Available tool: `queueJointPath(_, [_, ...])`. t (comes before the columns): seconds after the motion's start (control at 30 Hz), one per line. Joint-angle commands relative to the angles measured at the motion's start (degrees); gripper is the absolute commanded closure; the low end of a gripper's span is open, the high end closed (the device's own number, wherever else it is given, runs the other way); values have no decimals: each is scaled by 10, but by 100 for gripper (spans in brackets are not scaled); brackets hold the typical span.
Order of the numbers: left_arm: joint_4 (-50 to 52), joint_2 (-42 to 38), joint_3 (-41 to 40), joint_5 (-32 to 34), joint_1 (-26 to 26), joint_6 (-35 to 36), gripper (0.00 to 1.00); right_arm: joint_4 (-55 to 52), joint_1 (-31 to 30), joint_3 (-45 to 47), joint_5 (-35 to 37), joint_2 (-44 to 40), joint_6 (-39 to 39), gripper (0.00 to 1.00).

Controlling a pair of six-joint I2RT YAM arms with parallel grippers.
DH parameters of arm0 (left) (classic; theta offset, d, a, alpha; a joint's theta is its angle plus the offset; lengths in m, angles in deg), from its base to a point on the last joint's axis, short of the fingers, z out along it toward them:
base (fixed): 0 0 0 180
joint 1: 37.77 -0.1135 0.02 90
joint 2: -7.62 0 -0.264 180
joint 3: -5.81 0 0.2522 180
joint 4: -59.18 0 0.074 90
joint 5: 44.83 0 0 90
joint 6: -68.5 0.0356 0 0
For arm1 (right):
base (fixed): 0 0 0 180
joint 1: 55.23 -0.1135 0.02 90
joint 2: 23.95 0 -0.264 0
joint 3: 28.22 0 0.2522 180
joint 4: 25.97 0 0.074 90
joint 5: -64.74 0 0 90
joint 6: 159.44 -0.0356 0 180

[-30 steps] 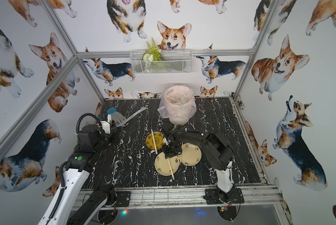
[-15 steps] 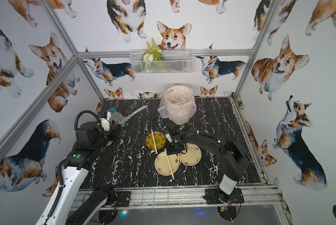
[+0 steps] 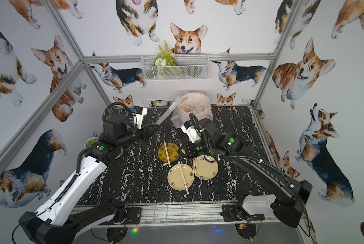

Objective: Remove the packaging of disposable chopsticks
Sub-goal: Place the packet bag in the trash bin.

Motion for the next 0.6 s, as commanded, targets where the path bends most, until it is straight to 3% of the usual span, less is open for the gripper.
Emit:
queueJointPath(0.0, [-51,26,31,-67,74,-14,100,124,-1,7,46,-69,78,40])
queueJointPath(0.2, [-164,44,28,-128,137,-82,100,244,-1,50,61,-149,159,39])
queueJointPath(0.3, [-188,47,26,-136,138,-97,100,244,-1,46,65,-159,181,45])
queueJointPath(0.57, [-220,39,16,-156,139,-101,100,251,0,41,81,-156,199,46])
